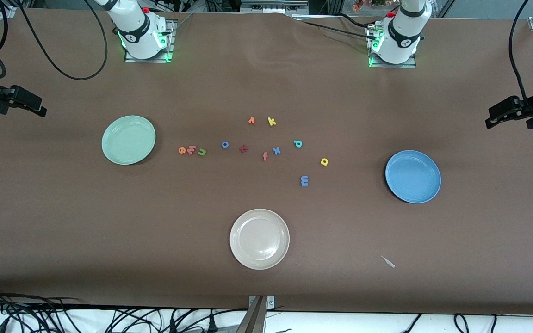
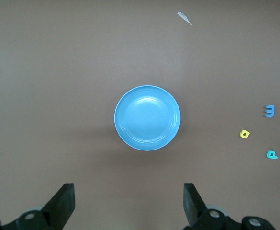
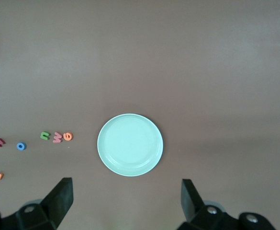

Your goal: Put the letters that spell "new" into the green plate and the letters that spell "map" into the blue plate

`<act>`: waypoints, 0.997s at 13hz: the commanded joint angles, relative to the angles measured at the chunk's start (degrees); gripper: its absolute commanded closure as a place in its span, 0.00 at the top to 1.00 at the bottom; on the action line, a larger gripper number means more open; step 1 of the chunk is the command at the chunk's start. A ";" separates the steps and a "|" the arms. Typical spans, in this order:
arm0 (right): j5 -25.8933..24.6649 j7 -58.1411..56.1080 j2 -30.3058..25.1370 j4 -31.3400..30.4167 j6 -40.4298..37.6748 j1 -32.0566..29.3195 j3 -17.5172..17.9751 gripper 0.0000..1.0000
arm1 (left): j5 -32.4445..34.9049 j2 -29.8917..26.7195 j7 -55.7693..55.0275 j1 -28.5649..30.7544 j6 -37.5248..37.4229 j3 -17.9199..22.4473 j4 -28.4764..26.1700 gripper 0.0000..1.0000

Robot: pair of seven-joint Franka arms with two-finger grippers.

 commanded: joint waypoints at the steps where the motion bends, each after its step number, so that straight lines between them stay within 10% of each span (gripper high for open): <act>1: 0.00 0.99 -0.69 -0.50 -0.65 -0.17 0.23 1.00 | -0.37 0.34 0.91 -0.11 -0.07 -0.74 -0.29 1.00; 13: -2.71 7.72 7.66 -1.55 2.34 6.31 0.94 1.00 | -0.72 5.70 -2.07 -1.87 6.94 -9.08 -6.07 1.00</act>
